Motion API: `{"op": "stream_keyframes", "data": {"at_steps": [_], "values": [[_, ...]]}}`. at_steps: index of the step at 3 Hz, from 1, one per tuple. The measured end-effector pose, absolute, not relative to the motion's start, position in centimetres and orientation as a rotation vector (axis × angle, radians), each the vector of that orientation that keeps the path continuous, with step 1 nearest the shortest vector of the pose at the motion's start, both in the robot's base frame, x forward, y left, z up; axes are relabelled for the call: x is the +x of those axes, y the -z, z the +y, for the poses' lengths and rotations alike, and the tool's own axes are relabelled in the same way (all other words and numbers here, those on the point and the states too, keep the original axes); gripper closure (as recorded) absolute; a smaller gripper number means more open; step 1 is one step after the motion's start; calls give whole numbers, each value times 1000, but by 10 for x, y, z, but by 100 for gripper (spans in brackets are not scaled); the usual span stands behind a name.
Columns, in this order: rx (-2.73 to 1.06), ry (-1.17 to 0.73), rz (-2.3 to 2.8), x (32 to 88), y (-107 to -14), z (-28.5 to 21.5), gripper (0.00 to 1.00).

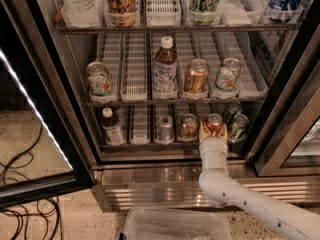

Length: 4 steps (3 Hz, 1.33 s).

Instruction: Pick coke can from bottom shelf of fridge

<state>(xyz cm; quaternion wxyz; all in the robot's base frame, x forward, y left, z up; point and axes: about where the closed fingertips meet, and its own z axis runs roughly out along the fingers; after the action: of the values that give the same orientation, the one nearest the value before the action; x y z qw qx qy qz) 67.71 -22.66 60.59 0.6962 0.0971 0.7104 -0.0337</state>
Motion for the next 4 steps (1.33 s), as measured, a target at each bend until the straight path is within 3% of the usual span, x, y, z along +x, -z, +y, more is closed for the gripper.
{"op": "stream_keyframes", "data": {"at_steps": [1,4], "values": [[227,77,1561,671,-617,-229,100],[242,-60,1460,616,-675,-239,100]]}}
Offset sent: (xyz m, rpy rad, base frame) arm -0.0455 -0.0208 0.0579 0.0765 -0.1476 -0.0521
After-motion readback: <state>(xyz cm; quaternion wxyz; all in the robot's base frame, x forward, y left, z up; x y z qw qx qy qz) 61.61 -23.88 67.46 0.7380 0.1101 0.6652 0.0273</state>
